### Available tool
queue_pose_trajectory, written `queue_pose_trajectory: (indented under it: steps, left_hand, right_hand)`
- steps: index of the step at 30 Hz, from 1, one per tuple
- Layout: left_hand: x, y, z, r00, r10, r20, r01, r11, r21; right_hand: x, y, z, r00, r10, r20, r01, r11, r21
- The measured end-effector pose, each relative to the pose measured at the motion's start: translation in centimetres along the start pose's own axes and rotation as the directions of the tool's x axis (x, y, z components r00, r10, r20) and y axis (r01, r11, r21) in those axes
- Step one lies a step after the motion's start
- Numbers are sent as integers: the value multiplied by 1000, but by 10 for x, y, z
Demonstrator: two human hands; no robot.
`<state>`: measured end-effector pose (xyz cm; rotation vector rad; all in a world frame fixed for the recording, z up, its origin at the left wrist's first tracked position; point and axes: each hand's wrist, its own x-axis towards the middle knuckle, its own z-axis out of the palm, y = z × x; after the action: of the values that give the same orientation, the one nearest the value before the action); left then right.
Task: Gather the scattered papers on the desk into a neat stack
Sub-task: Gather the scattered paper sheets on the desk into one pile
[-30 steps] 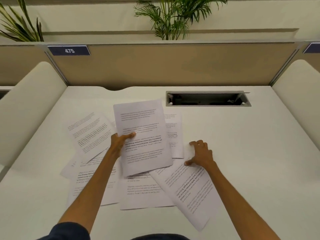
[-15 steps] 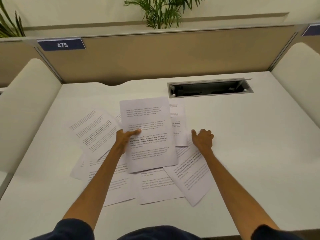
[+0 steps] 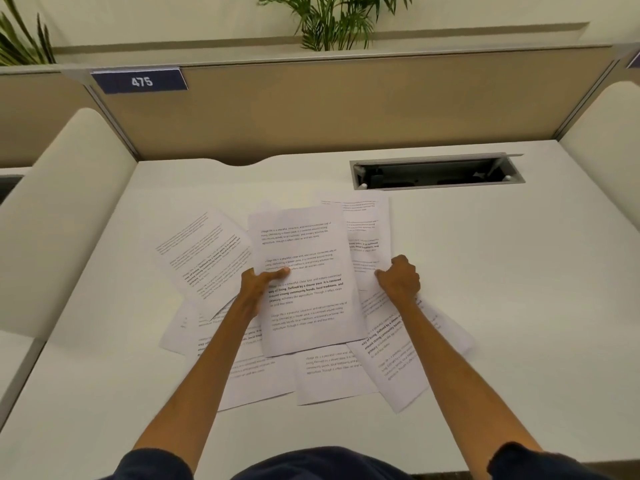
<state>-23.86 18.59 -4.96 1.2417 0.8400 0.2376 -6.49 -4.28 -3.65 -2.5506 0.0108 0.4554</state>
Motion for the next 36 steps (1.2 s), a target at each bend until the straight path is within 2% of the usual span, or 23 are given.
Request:
queue_pose_trajectory:
  steps: [5,10,15,18,21,23,25,28,32,34,36]
  left_hand:
    - [2,3,-12,1000,-15,11,16,1000,-21]
    - [14,0,-21,999,-51,-10,51,999,-1]
    - [20,3,-24,996,-90,16,90,996,16]
    - [20,3,-25,995,-99,26,98,995,23]
    - [19,6,-23,992,-118,39,117,993,32]
    - [20,9,-17,993,-120,-4,120,992,21]
    - [21,14,-12,986,-151,-65,150,988,-15]
    - [18,22,-8,979,-173,104,190,963,-189]
    - [18,25,-7,967,-129,219,191,937,-291]
    - [19,27,-3,971,-73,229,143,941,-307]
    - [20,26,-2,975,-62,213,112,967,-230]
  right_hand:
    - [15,-4,-35,990,140,32,-144,943,300]
    - [29,-22,-76,988,141,70,-157,874,460]
    - [25,-39,-109,997,-7,82,-44,798,602]
    - [15,-55,-129,993,-100,60,29,710,703]
    - [8,-71,-147,971,-205,126,22,597,802]
    - [8,-79,-152,946,-261,192,-12,564,826]
    - [11,-84,-147,935,-269,232,-45,558,828]
    - [12,-80,-113,943,-205,263,-89,605,791]
    - [10,-61,-45,958,-80,275,-158,655,739]
    - [9,-54,-15,962,-31,271,-179,676,715]
    - [5,-50,7,964,-15,267,-176,716,675]
